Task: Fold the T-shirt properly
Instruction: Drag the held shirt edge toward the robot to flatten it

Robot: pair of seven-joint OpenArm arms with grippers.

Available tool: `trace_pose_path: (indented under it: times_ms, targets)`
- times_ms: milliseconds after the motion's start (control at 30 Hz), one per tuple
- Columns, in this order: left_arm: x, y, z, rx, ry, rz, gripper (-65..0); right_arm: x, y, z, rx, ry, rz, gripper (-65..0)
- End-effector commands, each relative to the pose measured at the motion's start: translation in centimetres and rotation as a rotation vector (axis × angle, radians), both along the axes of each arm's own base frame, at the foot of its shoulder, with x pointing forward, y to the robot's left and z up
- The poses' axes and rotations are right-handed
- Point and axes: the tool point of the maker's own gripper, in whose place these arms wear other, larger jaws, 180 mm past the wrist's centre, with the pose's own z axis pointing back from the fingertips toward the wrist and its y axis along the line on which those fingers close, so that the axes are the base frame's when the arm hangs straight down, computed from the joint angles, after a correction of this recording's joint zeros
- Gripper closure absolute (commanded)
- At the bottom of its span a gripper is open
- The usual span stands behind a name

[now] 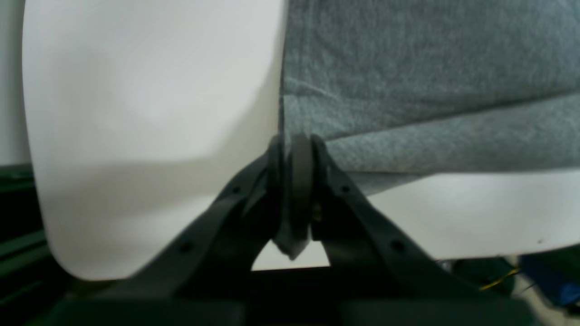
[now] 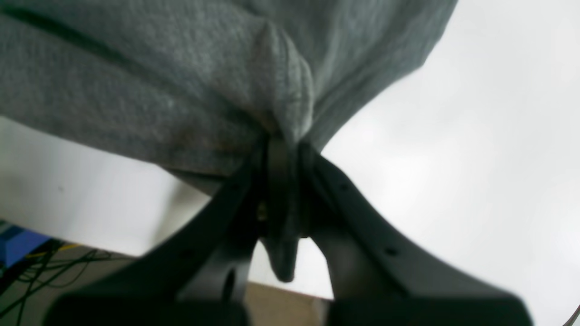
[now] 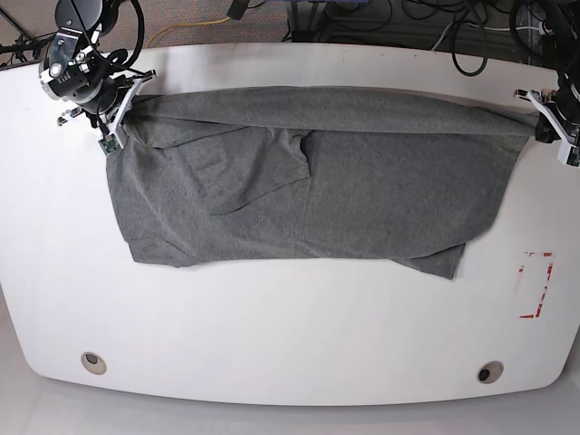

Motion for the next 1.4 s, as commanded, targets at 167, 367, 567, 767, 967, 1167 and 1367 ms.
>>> trace_pose_path:
  times_ms: [167,367,567,767,967,1167,1367]
  targets:
    - [2.3,-0.5,0.9,0.111,-0.016,-0.096,0.0,0.1,-0.8,0.6,-0.028,-0.014,0.005,0.0]
    - [4.8,-0.8,0.4,0.132,-0.016,-0.111,0.0,-0.8,-0.8,0.2,-0.030,0.010,0.012,0.0]
    - [6.2,0.1,-0.6,0.103,-0.002,-0.081,0.0,-1.4,-0.9,-0.1,-0.031,0.024,0.008,0.0]
    - [8.0,0.3,-1.2,0.059,-0.004,-0.066,0.0,-1.5,-0.8,-0.1,-0.030,0.027,0.009,0.0]
    - [10.2,-0.4,-2.8,0.024,0.045,-0.104,0.0,-1.6,-0.9,-0.2,-0.031,0.029,0.008,0.0]
    - [11.3,0.1,-4.2,-0.006,0.081,-0.109,-8.3,-1.4,-0.9,-0.1,-0.031,0.024,0.008,0.0]
    - [12.3,0.7,-4.0,-0.014,0.029,-0.125,-40.0,-1.5,-0.9,-0.1,-0.025,0.025,0.006,-10.1]
